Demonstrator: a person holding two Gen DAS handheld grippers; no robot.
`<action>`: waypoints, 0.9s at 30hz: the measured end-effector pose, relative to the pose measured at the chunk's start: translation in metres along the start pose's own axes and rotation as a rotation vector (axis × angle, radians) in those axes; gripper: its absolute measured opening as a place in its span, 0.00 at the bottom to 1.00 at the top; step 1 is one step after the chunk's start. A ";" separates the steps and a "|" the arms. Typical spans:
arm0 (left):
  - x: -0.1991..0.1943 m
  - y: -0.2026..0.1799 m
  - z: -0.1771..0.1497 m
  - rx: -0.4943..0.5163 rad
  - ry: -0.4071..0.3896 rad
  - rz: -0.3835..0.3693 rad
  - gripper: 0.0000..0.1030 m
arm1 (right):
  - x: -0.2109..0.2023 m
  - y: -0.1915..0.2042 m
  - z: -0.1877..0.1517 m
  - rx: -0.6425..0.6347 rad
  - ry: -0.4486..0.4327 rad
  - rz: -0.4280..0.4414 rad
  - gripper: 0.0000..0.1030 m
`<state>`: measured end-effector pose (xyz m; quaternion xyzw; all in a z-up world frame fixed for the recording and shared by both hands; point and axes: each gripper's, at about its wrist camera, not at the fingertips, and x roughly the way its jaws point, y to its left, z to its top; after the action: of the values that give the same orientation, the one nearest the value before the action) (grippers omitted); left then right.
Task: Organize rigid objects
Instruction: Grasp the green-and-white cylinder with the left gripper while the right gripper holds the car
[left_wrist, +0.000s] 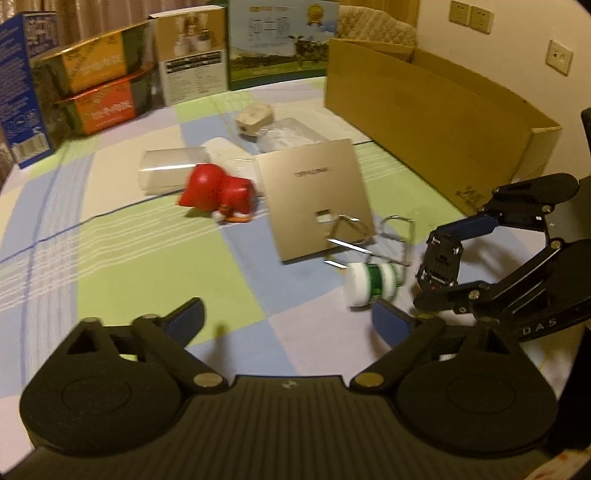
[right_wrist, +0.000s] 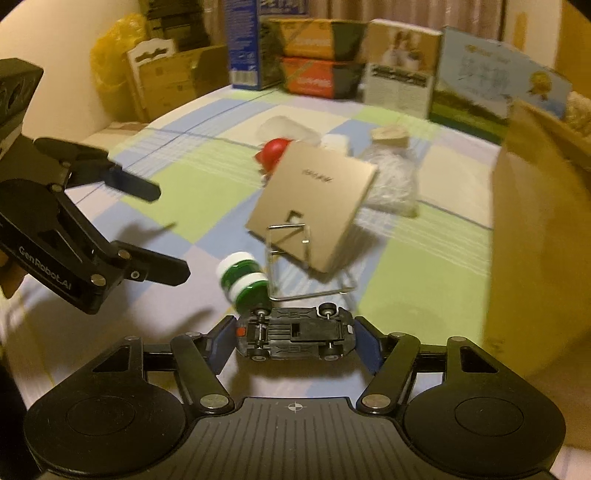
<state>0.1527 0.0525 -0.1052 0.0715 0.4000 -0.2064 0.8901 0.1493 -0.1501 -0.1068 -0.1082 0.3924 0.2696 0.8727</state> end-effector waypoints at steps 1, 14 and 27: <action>0.001 -0.004 0.001 0.002 -0.001 -0.011 0.86 | -0.004 -0.001 -0.002 0.015 0.003 -0.020 0.63; 0.017 -0.048 0.016 0.003 -0.034 0.005 0.38 | -0.033 -0.019 -0.027 0.170 0.014 -0.111 0.63; 0.018 -0.055 0.012 0.048 0.024 0.034 0.26 | -0.040 -0.024 -0.025 0.221 -0.010 -0.102 0.62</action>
<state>0.1484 -0.0062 -0.1085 0.1020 0.4043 -0.1999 0.8866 0.1245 -0.1955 -0.0945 -0.0297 0.4094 0.1804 0.8938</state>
